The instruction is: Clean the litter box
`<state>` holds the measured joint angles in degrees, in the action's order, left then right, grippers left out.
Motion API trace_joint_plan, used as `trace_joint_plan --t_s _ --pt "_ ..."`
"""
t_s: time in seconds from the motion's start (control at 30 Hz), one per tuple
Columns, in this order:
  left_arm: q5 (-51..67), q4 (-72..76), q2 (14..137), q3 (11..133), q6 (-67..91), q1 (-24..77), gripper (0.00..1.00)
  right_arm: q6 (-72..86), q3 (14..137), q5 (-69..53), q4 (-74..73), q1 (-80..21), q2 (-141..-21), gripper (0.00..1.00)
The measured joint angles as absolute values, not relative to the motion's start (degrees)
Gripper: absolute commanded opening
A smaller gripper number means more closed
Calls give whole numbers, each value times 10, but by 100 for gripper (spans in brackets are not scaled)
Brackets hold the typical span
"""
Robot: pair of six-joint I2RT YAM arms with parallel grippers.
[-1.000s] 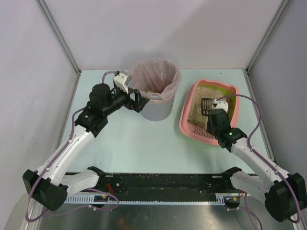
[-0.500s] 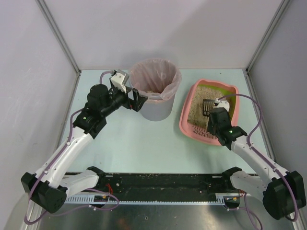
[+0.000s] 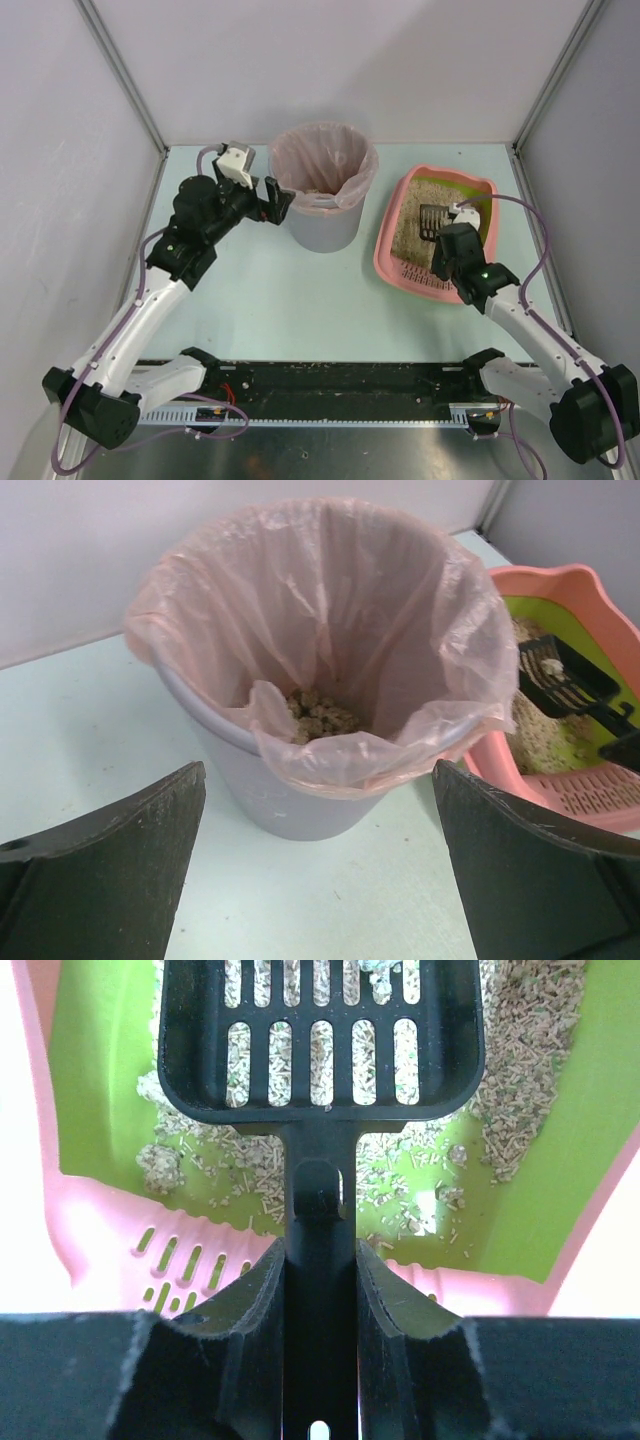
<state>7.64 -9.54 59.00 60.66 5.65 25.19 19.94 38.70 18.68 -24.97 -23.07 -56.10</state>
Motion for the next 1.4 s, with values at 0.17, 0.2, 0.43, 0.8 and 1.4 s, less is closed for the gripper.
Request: trace_joint_plan --t_s 0.17,0.2,0.43,0.8,1.4 --pt "63 -98 606 632 72 224 100 196 401 199 -277 -236 -543 0" --pt "61 -97 613 640 75 220 100 195 401 199 -283 -239 -537 0" --pt "62 -94 665 677 83 198 100 192 403 212 -313 -240 -510 0" --pt "111 -98 696 674 109 161 99 193 507 198 -407 -244 -491 0" --pt "153 -100 680 667 116 157 100 176 890 145 -610 -302 -687 0"
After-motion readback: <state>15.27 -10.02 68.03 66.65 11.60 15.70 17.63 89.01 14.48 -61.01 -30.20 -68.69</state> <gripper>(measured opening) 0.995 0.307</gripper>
